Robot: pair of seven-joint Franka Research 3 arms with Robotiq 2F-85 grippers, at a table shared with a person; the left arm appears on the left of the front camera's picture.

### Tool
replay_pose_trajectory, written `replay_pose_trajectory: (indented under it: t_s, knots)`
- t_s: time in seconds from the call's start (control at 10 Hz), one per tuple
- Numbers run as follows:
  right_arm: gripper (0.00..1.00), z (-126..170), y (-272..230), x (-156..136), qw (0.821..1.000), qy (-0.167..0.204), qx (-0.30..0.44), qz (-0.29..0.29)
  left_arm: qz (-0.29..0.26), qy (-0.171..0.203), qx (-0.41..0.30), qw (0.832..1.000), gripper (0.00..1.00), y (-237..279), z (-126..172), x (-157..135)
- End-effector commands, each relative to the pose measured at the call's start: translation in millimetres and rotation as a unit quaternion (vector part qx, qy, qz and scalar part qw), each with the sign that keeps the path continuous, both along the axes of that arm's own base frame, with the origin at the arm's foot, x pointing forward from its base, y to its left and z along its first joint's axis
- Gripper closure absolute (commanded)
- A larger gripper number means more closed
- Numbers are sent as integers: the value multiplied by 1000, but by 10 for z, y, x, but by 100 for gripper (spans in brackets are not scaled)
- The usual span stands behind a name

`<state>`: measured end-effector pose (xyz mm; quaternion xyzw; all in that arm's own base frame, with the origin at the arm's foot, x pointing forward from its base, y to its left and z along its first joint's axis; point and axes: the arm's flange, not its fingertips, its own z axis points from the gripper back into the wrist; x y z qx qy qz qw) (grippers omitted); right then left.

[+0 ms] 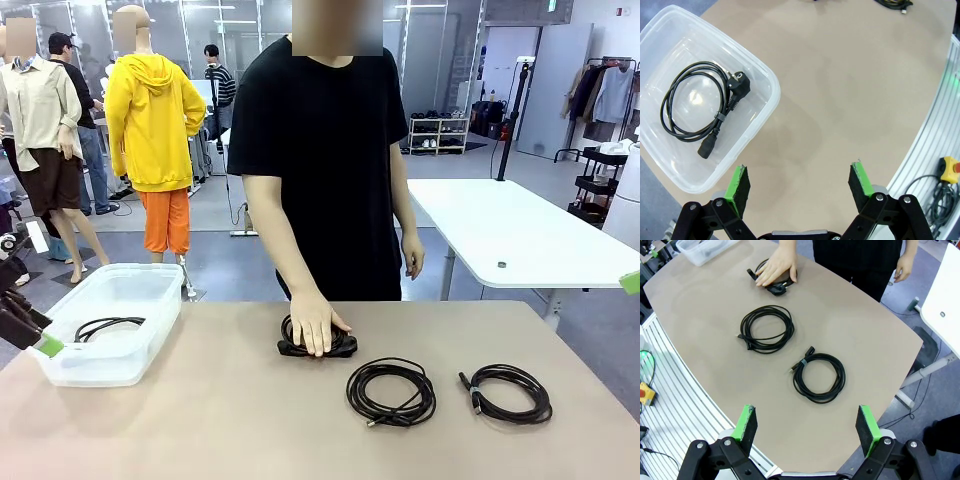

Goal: Organize and store the cables.
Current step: Place the Power Cable into the Organizing box.

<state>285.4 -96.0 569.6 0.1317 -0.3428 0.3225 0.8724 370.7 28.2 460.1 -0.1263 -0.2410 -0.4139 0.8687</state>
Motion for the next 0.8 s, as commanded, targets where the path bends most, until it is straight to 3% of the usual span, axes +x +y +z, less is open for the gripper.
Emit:
replay_pose_trajectory:
  t_s: [0.0, 0.5, 0.7]
  knots:
    - [0, 10, 23, 22, 1000, 2, 3, -12, 9, 4, 7, 1000, 0, -16, -11, -7]
    - [0, 10, 23, 22, 1000, 2, 3, -12, 0, 0, 0, 1000, 0, 0, 0, 0]
    - [0, 10, 23, 22, 1000, 2, 3, -12, -71, -4, 45, 996, 0, -505, 241, 381]
